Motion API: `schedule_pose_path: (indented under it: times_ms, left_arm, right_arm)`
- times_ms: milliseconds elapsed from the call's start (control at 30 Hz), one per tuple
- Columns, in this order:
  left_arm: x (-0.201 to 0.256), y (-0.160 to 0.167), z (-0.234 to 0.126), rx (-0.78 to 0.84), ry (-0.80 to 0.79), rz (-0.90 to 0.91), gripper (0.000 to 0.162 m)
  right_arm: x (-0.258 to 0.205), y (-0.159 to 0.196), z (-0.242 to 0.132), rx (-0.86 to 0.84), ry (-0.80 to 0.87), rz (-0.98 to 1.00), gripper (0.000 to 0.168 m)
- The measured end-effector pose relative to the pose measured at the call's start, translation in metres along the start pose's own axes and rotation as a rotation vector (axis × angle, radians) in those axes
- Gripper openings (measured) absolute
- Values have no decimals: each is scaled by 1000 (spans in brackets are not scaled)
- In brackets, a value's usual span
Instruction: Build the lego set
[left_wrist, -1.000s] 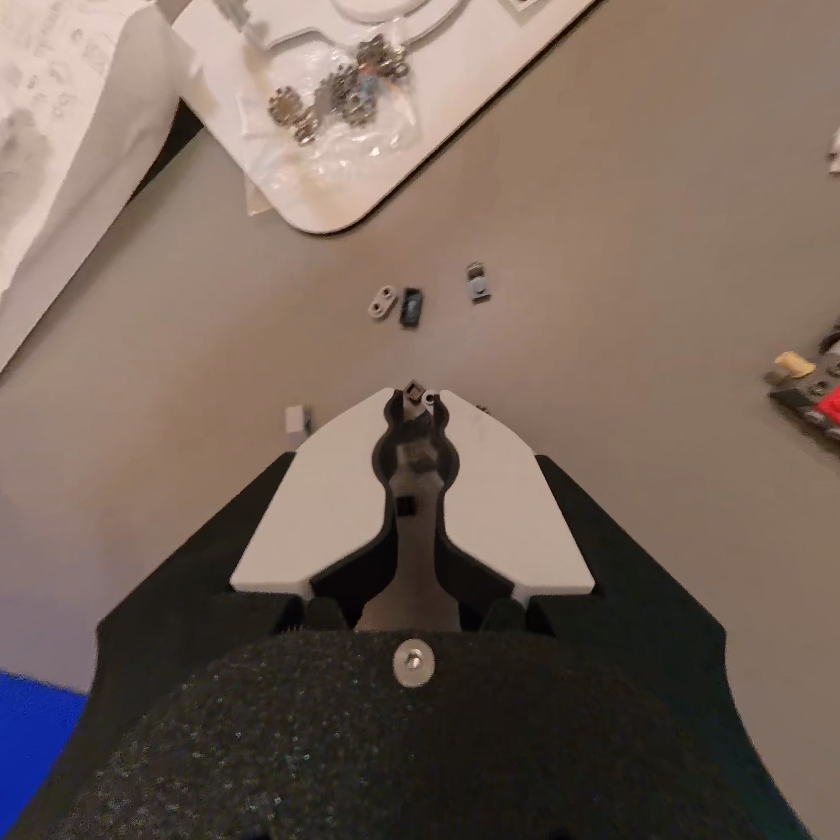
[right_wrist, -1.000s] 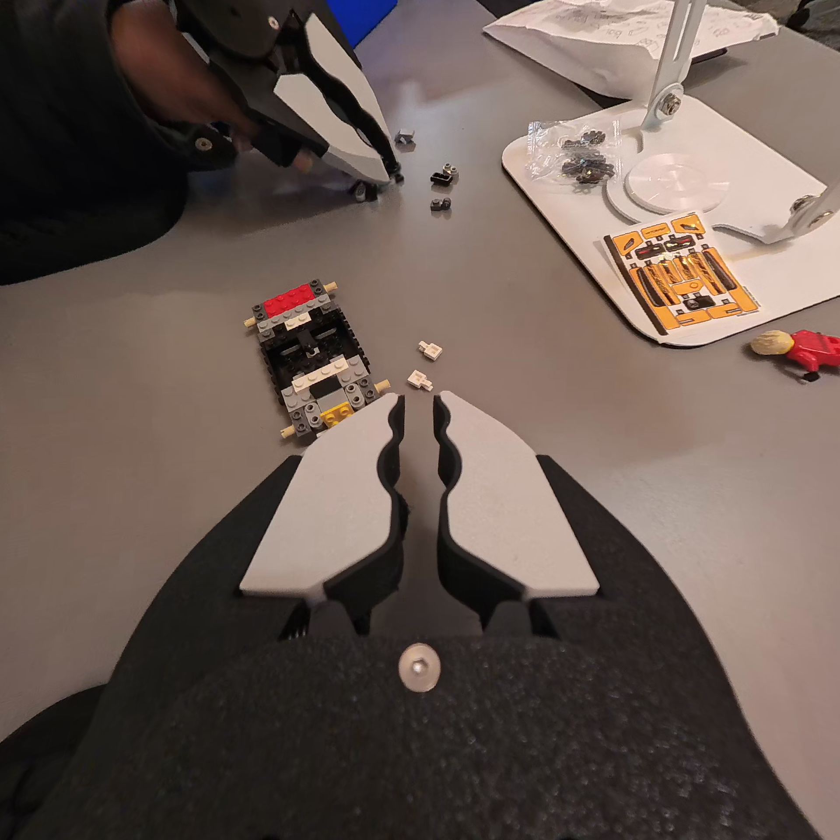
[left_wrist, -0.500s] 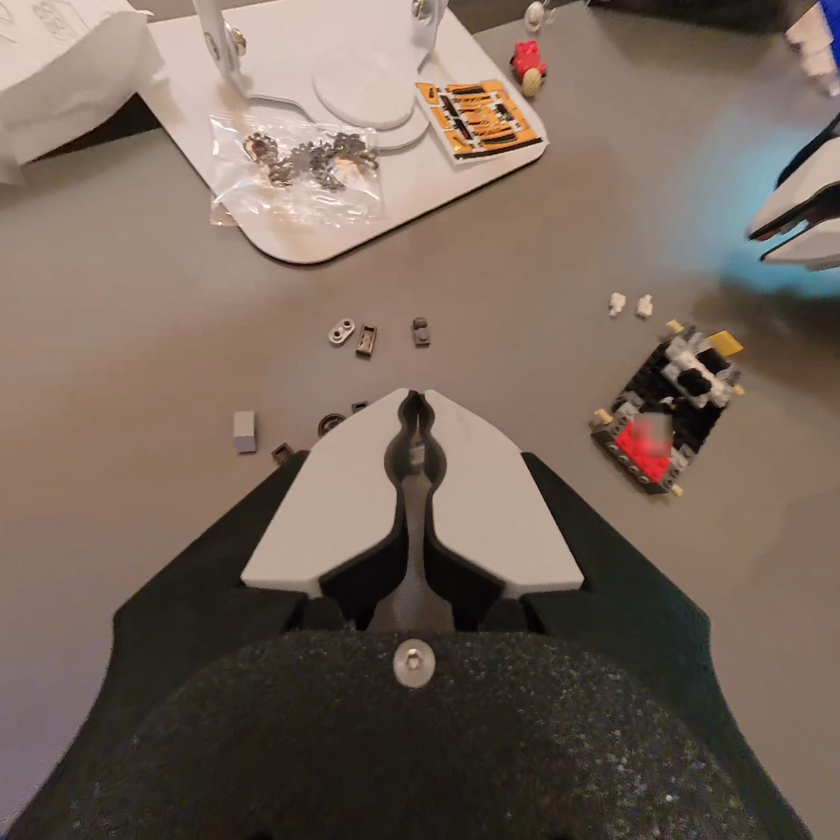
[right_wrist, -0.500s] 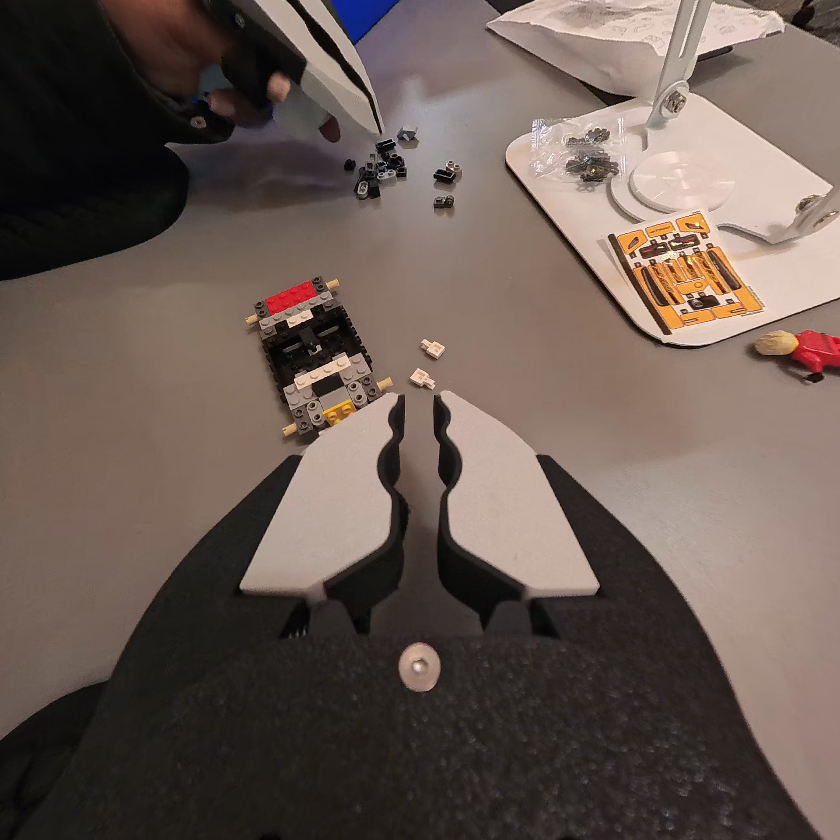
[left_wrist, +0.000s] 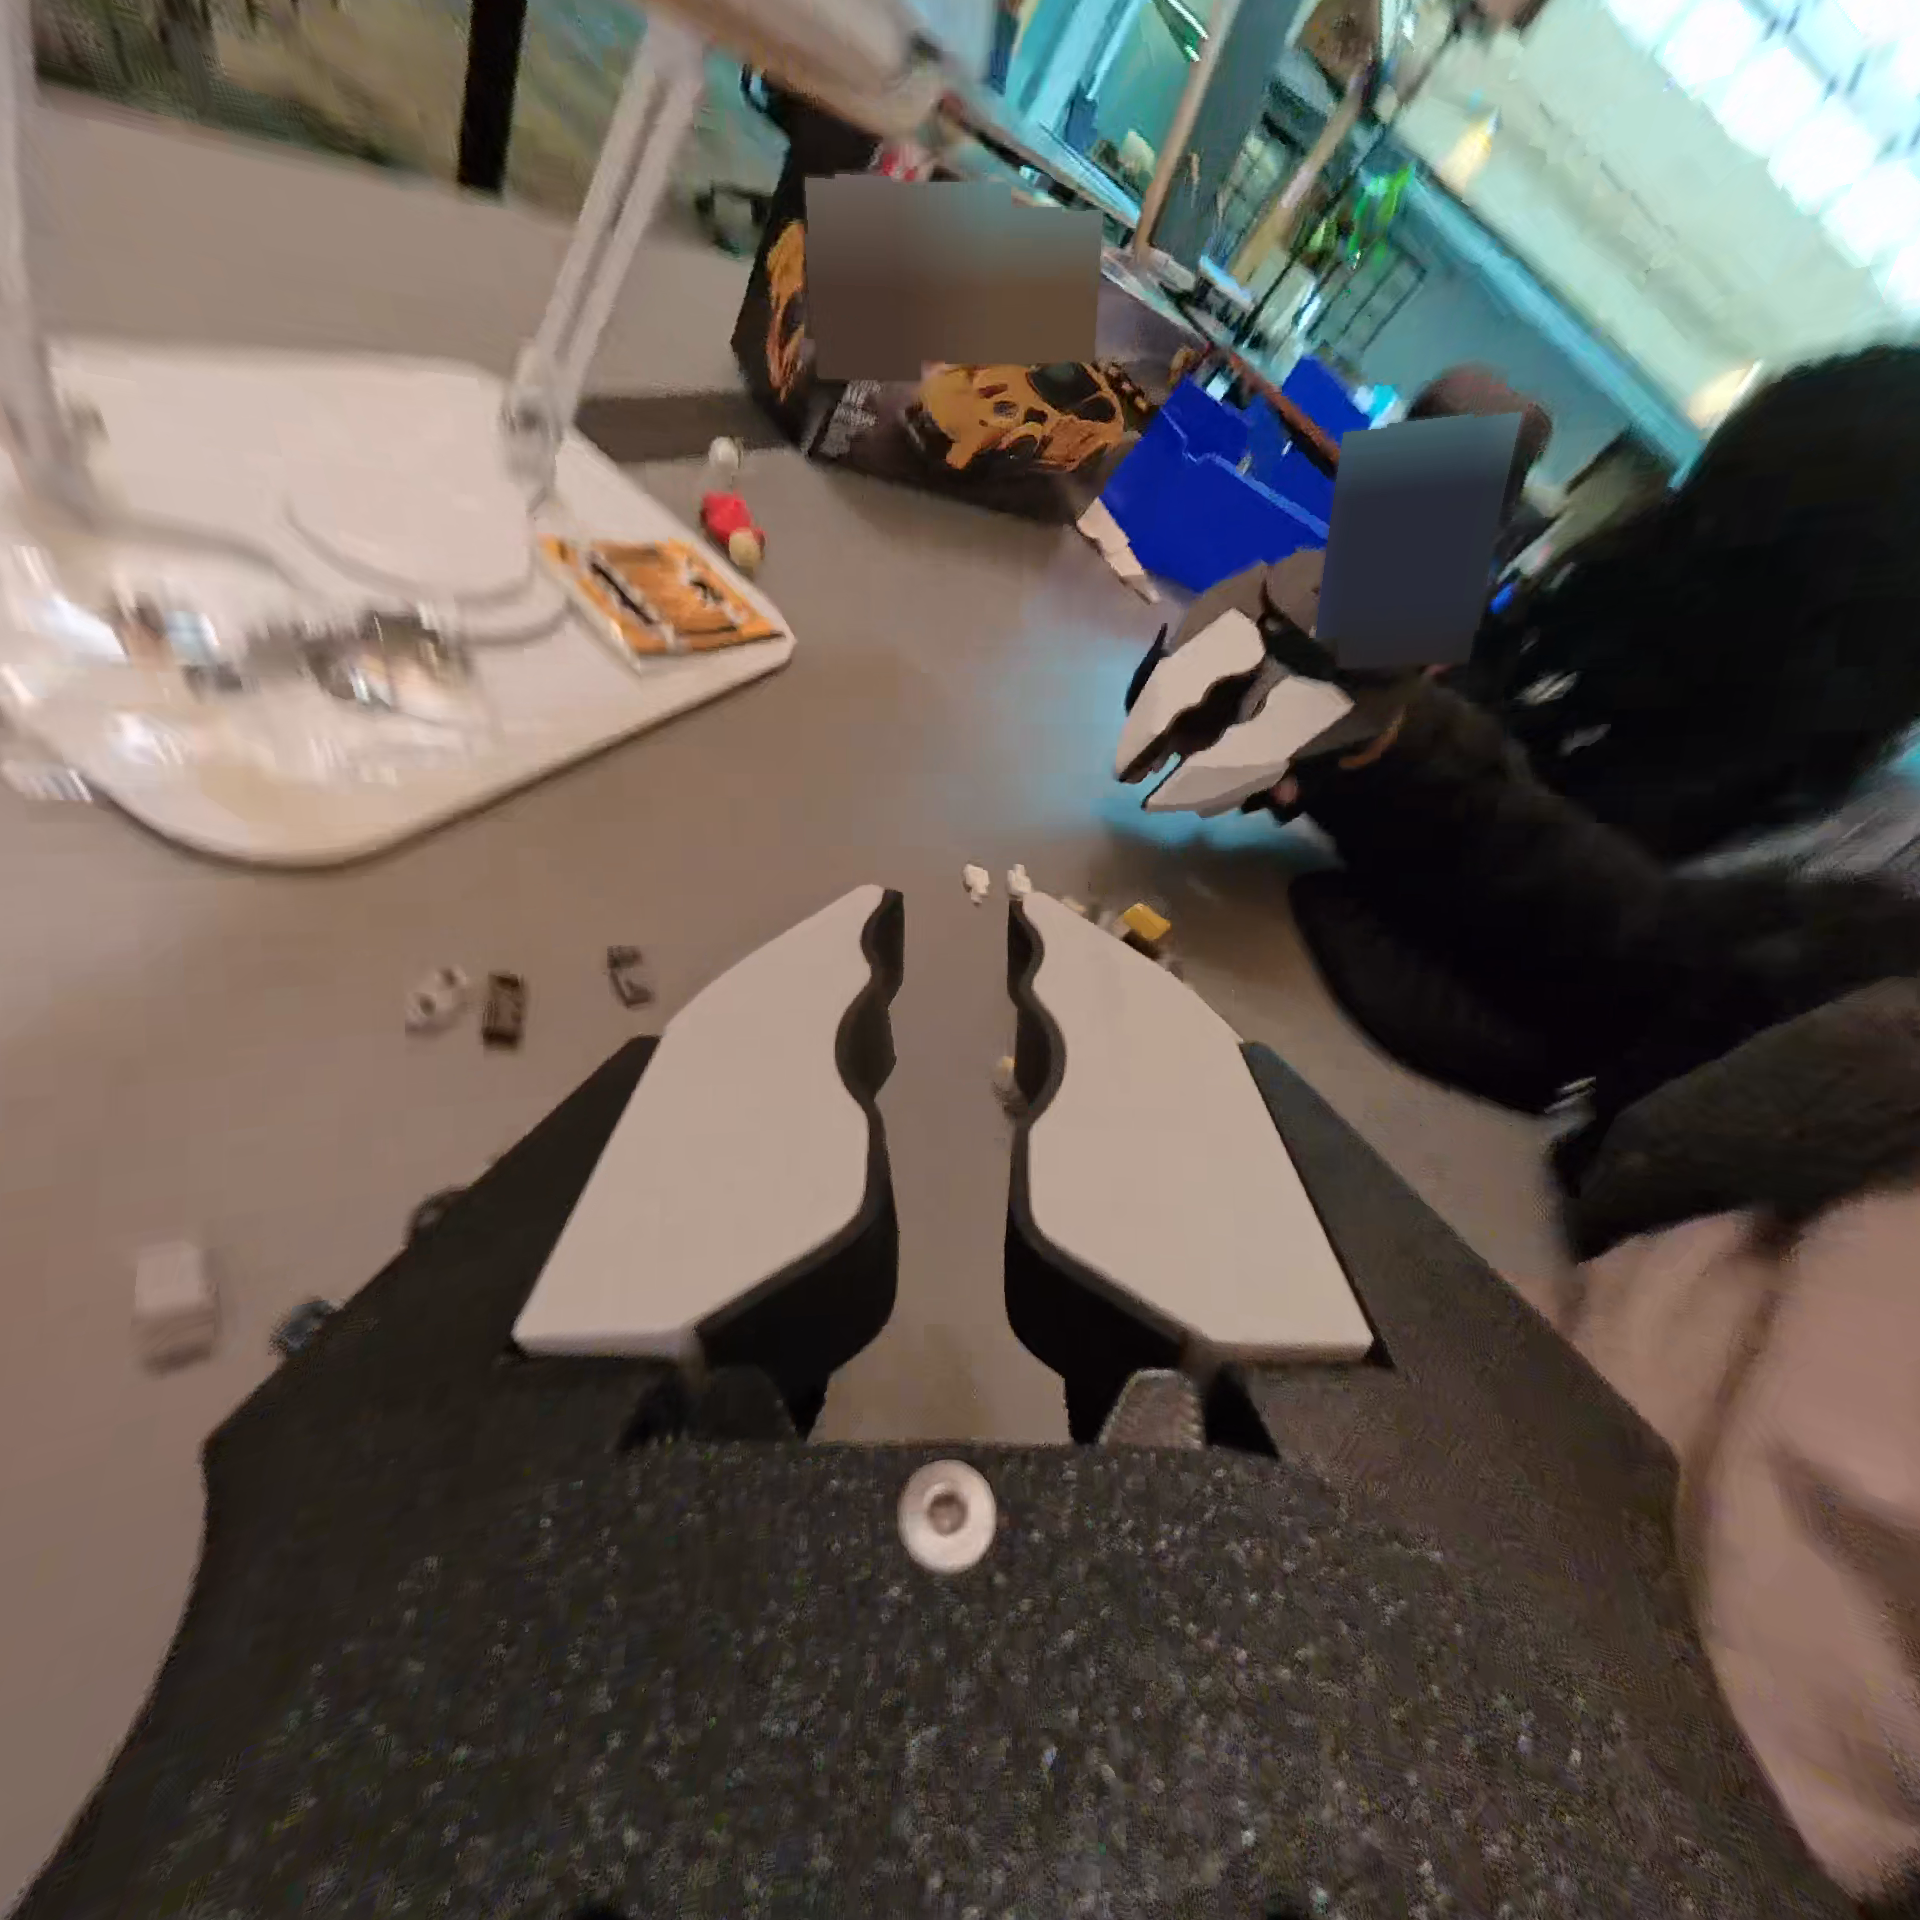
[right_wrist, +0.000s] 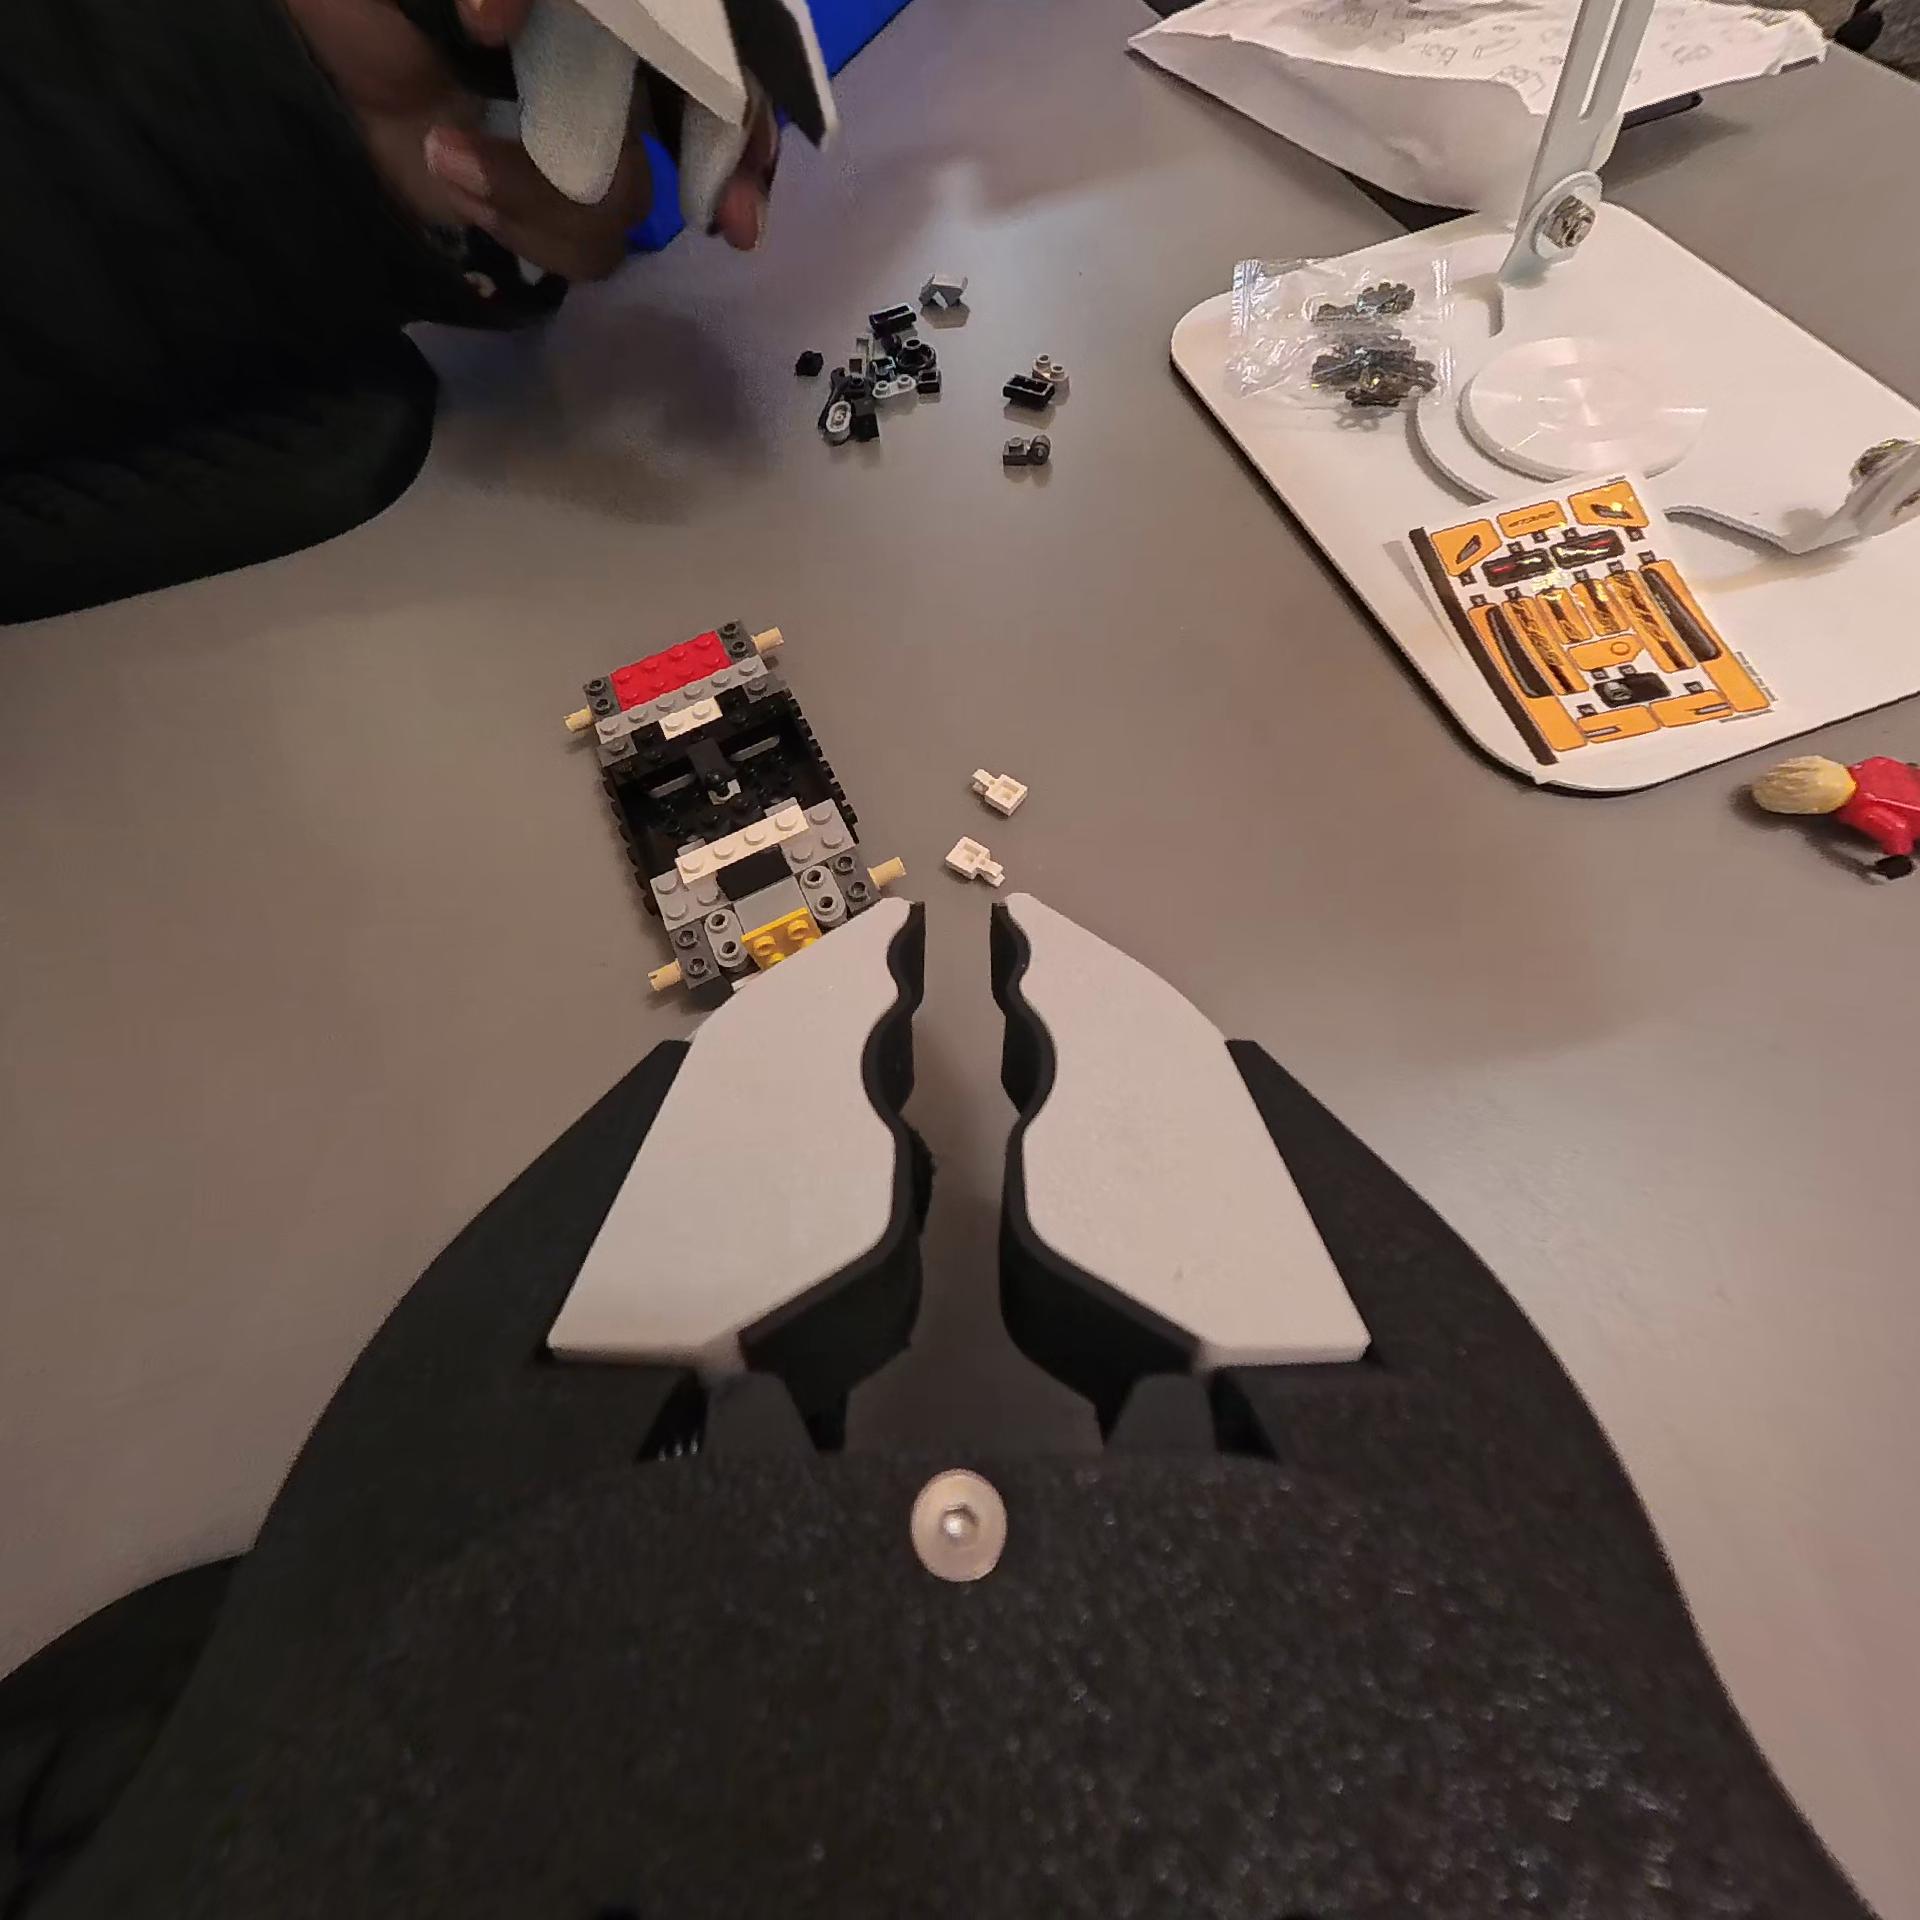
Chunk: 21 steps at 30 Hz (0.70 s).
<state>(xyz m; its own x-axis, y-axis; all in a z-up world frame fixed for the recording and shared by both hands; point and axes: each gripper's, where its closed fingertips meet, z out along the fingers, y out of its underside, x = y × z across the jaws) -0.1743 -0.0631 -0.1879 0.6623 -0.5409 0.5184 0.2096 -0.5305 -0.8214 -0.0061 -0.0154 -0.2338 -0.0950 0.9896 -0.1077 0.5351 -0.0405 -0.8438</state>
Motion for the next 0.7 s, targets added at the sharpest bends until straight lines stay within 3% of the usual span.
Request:
schedule_pose_path:
  times_ms: [133,267,367,500,700]
  left_arm:
    - [17,-8,1,37,-104,492,23]
    - [24,-7,6,31,-151,650,24]
    - [1,0,10,-77,-278,629,21]
    - [-53,22,14,-332,-532,378,22]
    - [-93,29,30,-494,-670,246,60]
  right_arm:
    - [1,1,0,-2,4,-3,11]
    - [0,1,0,-2,2,-2,11]
    - [0,1,0,-3,3,-4,11]
    - [0,3,2,-9,-1,1,11]
    - [0,2,0,-9,2,-3,11]
